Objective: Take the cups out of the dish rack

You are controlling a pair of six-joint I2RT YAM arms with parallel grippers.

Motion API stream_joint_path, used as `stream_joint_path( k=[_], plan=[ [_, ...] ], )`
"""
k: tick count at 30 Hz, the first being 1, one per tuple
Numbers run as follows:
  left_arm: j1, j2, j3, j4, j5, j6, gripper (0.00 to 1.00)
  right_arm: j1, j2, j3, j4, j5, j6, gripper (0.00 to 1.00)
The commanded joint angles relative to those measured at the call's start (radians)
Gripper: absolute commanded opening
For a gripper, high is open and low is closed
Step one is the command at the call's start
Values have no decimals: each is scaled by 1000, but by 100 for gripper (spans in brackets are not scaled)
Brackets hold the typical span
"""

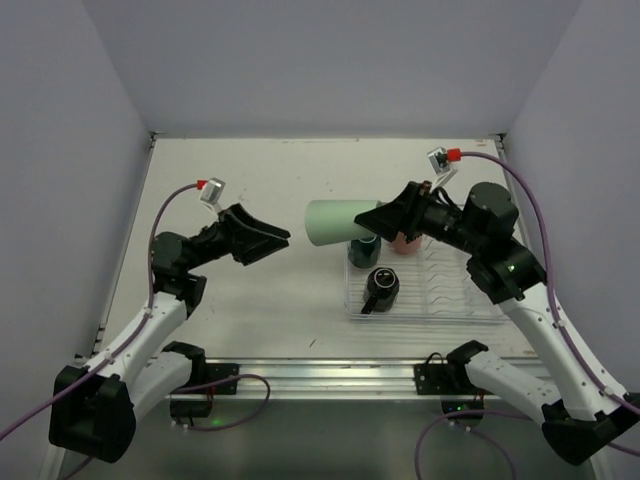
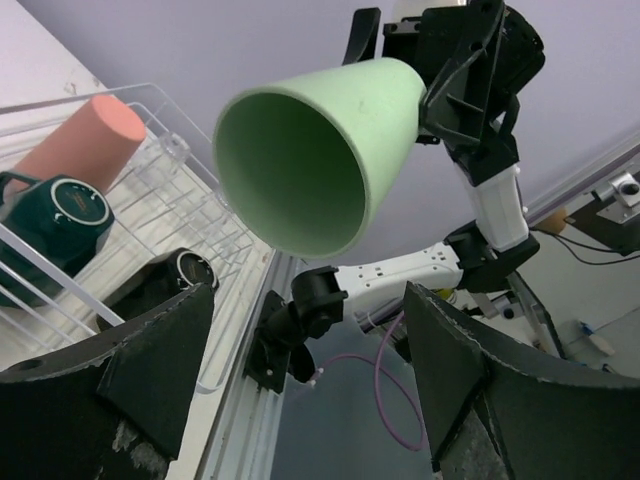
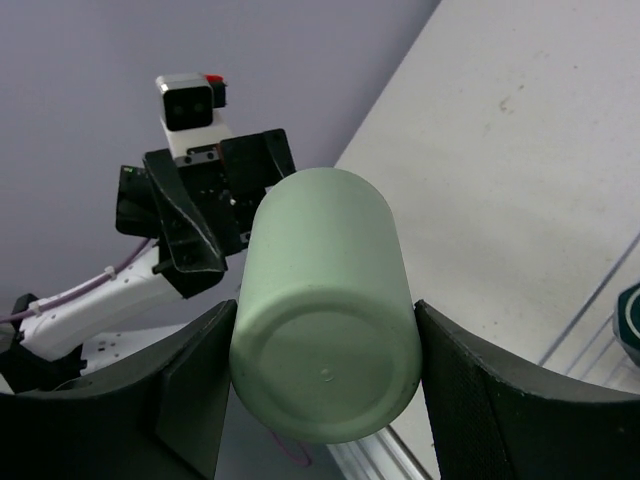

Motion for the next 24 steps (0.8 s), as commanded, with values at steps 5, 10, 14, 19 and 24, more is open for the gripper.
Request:
stream_joint_path(
  k=[5,10,14,19,24],
  plan=[
    [-41,22,-10,126,-8,-80,80,5,70,-70,304,-141,92,0],
    [-53,35,-2,177,-28,-115,80,7,98,-111,387,-174,120,0],
    [-70,53,8,189,-45,-117,80,18,121,-124,439,-197,142,0],
    [-88,73,13,208,-73,-129,80,38,162,-137,489,-209,163,0],
    [-90,73,18,226,-100,-149,76,58,184,-148,504,-188,155,0]
  ],
)
